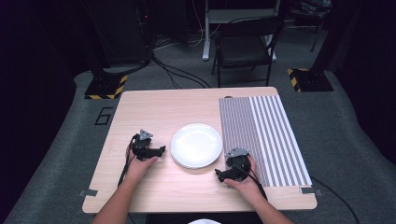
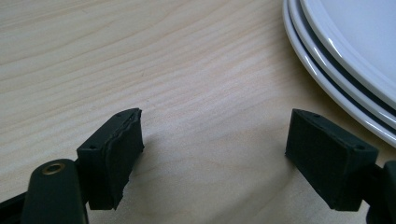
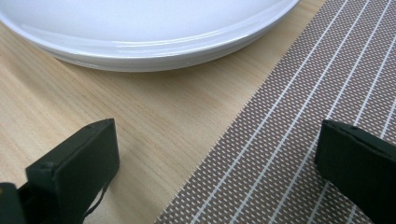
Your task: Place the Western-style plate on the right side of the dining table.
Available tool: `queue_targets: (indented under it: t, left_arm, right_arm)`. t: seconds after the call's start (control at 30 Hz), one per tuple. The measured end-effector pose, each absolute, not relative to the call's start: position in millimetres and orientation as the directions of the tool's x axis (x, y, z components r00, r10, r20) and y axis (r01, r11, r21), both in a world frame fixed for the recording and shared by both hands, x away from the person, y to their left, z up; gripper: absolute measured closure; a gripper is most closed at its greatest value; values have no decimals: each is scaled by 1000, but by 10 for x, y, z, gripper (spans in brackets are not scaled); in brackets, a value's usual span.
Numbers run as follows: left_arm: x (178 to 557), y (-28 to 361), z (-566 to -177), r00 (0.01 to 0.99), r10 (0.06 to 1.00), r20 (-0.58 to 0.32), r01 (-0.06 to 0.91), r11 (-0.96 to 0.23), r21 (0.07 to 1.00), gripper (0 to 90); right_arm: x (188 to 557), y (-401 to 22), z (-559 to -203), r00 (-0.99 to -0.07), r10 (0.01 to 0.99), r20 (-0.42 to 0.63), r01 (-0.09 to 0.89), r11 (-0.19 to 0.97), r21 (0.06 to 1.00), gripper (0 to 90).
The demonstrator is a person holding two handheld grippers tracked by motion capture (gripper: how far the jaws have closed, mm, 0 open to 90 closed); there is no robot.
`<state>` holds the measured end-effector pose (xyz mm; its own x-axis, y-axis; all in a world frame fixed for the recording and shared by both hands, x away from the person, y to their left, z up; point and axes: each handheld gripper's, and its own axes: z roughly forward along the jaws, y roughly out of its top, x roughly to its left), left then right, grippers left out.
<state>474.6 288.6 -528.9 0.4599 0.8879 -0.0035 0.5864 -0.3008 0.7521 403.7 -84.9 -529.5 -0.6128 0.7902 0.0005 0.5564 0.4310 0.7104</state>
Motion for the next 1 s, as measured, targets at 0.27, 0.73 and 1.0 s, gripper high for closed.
queue_targets:
  t: [0.27, 0.73, 1.0]
  left_arm:
    - [4747, 2886, -5290, 460, 888, -3, 585, -301, 753, 188]
    - [4744, 2889, -5286, 454, 891, -5, 590, -297, 751, 200]
    - [4743, 2895, -5278, 447, 895, -6, 597, -293, 747, 218]
  right_arm:
    - [4038, -852, -5296, -609, 793, 2, 557, 427, 712, 0]
    - [4037, -842, -5298, -600, 800, 1, 560, 419, 715, 0]
    - [4032, -844, -5295, -596, 803, 1, 561, 416, 715, 11]
